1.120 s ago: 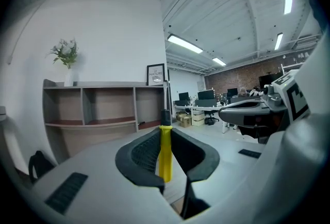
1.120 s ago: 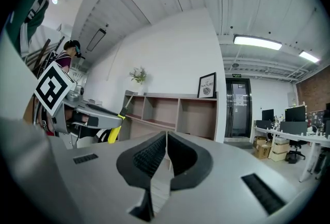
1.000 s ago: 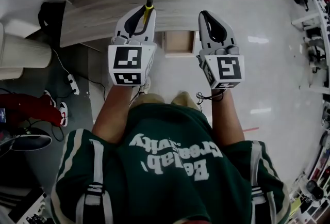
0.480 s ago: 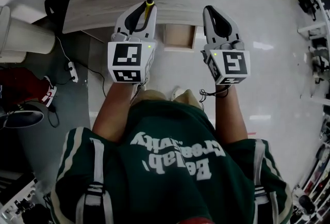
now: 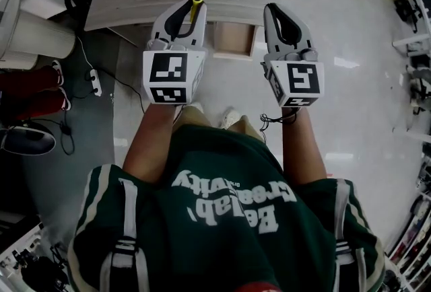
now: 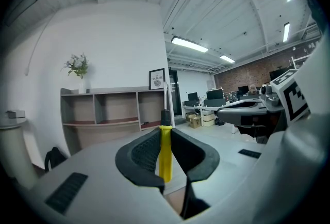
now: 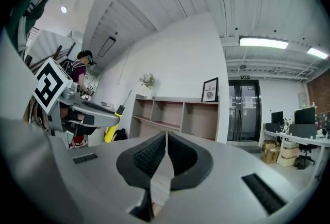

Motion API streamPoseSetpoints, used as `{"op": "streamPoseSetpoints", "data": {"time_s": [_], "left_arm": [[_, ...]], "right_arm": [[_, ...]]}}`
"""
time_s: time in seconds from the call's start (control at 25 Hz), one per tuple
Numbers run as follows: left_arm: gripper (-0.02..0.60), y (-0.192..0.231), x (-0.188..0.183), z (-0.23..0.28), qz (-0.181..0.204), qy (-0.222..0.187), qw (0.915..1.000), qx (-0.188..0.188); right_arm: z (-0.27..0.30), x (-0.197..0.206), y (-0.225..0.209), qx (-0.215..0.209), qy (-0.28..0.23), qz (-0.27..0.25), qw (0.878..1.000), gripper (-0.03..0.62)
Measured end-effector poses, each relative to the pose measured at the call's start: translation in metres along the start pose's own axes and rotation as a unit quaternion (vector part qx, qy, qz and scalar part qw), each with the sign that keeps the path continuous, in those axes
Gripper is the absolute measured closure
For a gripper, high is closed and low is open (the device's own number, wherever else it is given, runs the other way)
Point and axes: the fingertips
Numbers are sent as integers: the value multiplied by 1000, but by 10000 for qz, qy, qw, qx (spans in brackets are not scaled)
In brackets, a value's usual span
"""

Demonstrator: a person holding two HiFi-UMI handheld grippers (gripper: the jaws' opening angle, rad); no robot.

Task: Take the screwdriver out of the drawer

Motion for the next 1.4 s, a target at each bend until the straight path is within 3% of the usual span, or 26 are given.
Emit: {"op": "streamPoseSetpoints", "data": {"time_s": [0.28,0.6,1.4], "left_arm": [[503,3,-8,-7,-15,-137,9999,82],[503,3,-12,-6,134,-179,9997,102],[503,-11,-6,-1,-88,-155,9996,196]], "right_arm": [[-3,-1,10,-117,160,-184,9996,557],[-7,-12,7,38,45,114,9999,560],[-16,-7,-3,35,109,26,9999,560]]}}
Point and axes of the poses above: the fingertips, and each gripper's own axes: z forward along the fingers, y to its left, x out of its underside, and after that the axes turned 5 degrees about -x, right-handed
